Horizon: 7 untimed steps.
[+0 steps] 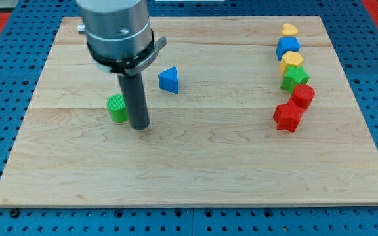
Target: Move the green circle below the blue triangle
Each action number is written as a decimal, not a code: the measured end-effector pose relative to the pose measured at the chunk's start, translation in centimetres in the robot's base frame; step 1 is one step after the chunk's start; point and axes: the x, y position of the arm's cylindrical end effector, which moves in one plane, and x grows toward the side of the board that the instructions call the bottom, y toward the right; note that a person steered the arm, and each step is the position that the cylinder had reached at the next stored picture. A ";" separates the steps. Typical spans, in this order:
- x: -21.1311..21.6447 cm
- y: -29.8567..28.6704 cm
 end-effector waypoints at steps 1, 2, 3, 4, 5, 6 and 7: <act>2.0 -3.3; 0.7 -8.0; -3.8 -6.4; -7.2 -1.4; -6.6 -1.5; -0.7 -0.6; -4.0 -0.5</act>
